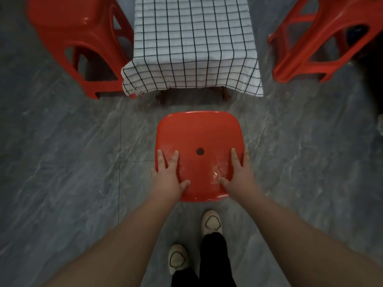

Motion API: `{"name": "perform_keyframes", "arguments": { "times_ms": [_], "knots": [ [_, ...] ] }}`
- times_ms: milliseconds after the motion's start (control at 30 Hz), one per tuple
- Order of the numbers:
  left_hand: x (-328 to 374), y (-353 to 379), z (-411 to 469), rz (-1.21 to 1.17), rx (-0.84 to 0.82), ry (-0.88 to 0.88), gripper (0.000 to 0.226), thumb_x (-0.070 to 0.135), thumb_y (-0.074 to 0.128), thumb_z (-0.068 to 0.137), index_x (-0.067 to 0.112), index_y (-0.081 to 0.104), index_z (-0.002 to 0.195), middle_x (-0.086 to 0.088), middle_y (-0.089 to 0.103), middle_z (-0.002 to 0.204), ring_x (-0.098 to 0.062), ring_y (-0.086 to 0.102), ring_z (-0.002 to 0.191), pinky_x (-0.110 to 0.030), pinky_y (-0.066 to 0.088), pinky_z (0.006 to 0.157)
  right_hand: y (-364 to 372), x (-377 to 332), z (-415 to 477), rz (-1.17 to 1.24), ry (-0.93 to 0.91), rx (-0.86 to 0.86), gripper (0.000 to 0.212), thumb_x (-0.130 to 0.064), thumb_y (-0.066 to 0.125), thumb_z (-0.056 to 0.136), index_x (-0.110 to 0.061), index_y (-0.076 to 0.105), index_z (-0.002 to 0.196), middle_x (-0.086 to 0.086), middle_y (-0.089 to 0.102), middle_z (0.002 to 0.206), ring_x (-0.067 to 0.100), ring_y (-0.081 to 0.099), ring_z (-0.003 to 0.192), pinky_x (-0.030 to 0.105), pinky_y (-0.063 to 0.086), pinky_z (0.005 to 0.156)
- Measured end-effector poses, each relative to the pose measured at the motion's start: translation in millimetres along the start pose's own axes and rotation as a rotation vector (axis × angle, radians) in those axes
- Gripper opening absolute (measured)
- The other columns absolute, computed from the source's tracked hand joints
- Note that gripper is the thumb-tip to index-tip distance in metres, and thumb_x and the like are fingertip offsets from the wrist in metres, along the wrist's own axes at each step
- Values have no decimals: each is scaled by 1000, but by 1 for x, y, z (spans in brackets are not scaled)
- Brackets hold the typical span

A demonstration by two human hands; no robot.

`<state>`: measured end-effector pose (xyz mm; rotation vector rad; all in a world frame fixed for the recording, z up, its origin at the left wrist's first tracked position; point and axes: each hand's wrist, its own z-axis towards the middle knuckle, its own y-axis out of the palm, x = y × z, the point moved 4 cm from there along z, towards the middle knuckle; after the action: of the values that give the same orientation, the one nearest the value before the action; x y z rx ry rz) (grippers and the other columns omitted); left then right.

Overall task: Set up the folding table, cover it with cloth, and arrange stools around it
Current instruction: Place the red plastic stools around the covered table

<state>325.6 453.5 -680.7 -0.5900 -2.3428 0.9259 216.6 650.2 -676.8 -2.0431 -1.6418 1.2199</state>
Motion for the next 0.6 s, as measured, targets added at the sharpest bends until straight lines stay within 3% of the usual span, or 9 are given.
{"name": "perform_keyframes", "arguments": {
  "times_ms": [333, 433, 600],
  "knots": [
    [-25, 42, -59, 23, 1, 6, 101, 45, 74, 84, 48, 2, 155, 4, -29, 161, -39, 3, 150, -52, 22, 120, 32, 44, -56, -52, -8, 28, 109, -36, 75, 87, -37, -7, 158, -1, -28, 164, 31, 12, 153, 45, 25, 120],
    [-28, 53, -79, 11, 2, -19, 100, 42, 75, 84, 48, 4, 155, 4, -28, 161, -39, 7, 150, -51, 24, 120, 40, 57, -71, -49, -23, 27, 110, -35, 76, 87, -37, -8, 158, -2, -29, 163, 32, 5, 154, 44, 21, 122],
    [-33, 70, -106, -28, -21, -56, 100, 38, 74, 86, 49, 1, 155, 7, -32, 159, -38, -2, 151, -53, 22, 120, 54, 76, -91, -59, -23, 14, 111, -36, 75, 87, -37, -9, 159, -1, -31, 162, 32, 0, 154, 43, 18, 122]
  ]
}}
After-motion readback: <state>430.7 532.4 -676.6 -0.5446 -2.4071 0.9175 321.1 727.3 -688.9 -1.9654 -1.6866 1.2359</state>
